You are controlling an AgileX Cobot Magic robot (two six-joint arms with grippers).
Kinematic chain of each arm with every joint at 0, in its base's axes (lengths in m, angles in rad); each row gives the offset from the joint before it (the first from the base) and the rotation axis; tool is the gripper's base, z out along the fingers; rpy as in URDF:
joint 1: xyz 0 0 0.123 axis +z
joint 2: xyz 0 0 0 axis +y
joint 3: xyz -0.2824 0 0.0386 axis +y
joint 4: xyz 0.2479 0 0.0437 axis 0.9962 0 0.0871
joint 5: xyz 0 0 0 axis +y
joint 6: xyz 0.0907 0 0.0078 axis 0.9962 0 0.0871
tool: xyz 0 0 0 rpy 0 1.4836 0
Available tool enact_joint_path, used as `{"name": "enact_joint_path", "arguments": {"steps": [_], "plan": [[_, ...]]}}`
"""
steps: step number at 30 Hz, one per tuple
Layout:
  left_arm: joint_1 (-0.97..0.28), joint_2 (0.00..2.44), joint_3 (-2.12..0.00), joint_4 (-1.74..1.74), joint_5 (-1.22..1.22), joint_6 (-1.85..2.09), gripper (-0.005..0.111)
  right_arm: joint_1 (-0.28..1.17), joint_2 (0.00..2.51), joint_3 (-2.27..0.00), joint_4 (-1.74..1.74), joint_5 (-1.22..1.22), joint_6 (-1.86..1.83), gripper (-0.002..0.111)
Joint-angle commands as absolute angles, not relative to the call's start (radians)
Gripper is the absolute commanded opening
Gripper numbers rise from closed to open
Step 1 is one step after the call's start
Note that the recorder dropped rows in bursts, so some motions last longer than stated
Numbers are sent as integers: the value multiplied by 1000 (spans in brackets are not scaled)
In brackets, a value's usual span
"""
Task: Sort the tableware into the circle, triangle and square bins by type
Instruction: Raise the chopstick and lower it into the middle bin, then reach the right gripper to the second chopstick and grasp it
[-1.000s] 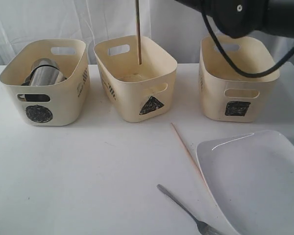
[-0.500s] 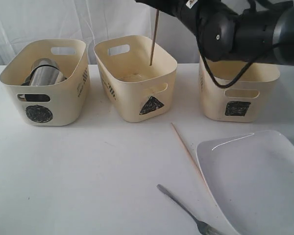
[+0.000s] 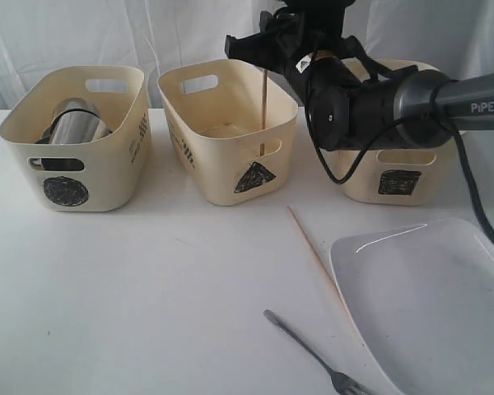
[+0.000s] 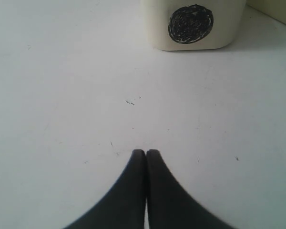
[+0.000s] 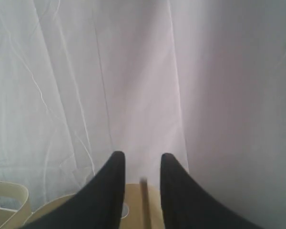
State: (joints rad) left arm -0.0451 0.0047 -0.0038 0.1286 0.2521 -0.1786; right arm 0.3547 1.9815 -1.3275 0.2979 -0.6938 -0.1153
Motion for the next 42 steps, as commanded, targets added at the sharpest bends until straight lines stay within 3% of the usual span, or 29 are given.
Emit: {"name": "enact_joint_path", "arguments": {"steps": [1, 11, 24, 33, 37, 42], "plan": [[-42, 0, 0, 129, 253, -179, 0, 348, 1967, -1325, 299, -632, -127, 30], [-42, 0, 0, 129, 253, -179, 0, 348, 1815, -1325, 291, -277, -127, 30], [-42, 0, 0, 129, 253, -179, 0, 348, 1621, -1325, 278, 685, -131, 30], [-42, 0, 0, 129, 253, -179, 0, 348, 1745, -1325, 283, 811, 0, 31], [-42, 0, 0, 129, 253, -179, 0, 348, 1820, -1325, 278, 858, -9, 38], [-42, 0, 0, 129, 253, -179, 0, 348, 1858, -1325, 229, 749, -53, 46]]}}
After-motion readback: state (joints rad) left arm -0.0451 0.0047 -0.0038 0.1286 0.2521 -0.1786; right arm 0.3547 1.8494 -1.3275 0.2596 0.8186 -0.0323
